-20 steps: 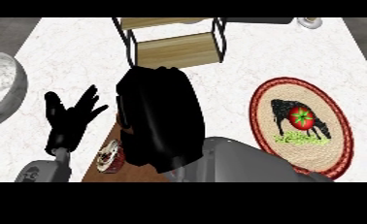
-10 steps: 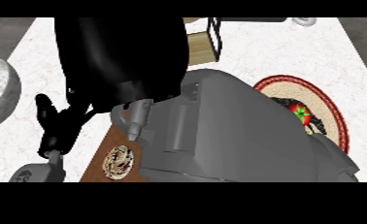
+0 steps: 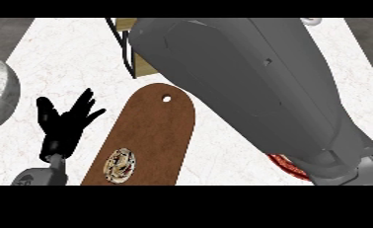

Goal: Pick the sweet potato from the placemat and place it in the tiered shelf

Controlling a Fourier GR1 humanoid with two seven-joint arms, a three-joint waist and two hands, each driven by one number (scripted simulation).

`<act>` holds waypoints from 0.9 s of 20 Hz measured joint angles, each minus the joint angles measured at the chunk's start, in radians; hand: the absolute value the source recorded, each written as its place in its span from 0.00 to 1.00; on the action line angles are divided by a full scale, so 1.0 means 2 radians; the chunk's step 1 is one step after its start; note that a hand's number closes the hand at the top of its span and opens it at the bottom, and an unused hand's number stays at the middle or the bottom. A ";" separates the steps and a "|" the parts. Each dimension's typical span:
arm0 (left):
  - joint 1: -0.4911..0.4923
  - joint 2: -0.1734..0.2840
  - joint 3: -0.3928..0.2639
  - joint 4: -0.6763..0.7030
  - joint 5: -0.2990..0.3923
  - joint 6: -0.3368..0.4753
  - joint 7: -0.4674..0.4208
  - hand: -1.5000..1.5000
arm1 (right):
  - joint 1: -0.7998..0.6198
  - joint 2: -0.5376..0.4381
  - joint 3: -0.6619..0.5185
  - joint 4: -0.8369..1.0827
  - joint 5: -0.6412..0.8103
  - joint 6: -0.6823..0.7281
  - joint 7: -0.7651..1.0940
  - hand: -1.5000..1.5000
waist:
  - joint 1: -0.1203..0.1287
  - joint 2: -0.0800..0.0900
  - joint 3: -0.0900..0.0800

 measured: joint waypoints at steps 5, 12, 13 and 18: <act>-0.004 -0.001 0.005 0.003 -0.001 -0.002 0.003 0.50 | -0.040 -0.018 -0.041 0.081 -0.014 0.011 -0.051 1.00 | 0.001 0.001 0.000; -0.001 -0.007 0.003 0.001 -0.008 -0.004 -0.011 0.50 | -0.051 -0.034 -0.058 0.192 -0.012 0.019 -0.153 1.00 | 0.004 0.003 0.000; -0.002 -0.007 0.003 0.001 -0.010 -0.005 -0.012 0.50 | -0.053 -0.036 -0.060 0.209 -0.008 0.015 -0.167 1.00 | 0.005 0.004 0.000; -0.004 -0.010 0.002 -0.006 -0.009 -0.005 0.002 0.50 | -0.070 -0.035 -0.068 0.278 0.006 -0.006 -0.212 1.00 | 0.008 0.005 0.000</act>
